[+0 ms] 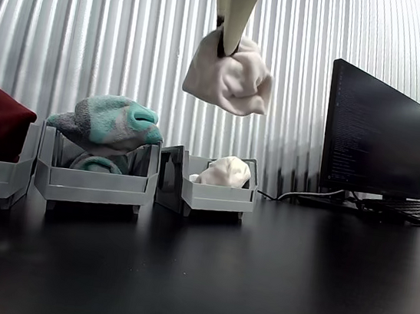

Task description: Put the sock in the container

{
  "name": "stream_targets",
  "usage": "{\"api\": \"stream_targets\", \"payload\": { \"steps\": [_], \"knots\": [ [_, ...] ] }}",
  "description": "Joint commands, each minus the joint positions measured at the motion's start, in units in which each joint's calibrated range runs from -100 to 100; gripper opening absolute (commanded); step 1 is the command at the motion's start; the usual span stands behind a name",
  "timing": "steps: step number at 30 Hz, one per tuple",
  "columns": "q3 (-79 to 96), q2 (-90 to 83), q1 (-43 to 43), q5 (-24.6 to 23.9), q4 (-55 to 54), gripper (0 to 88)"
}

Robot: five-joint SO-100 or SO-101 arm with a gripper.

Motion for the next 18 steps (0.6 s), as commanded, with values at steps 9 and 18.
{"api": "stream_targets", "payload": {
  "steps": [9, 18],
  "knots": [
    [-37.87, 26.85, -2.37, -0.61, -1.81, 1.3],
    [-55.18, 43.58, -4.34, -0.61, -1.81, 1.3]
  ]
}}
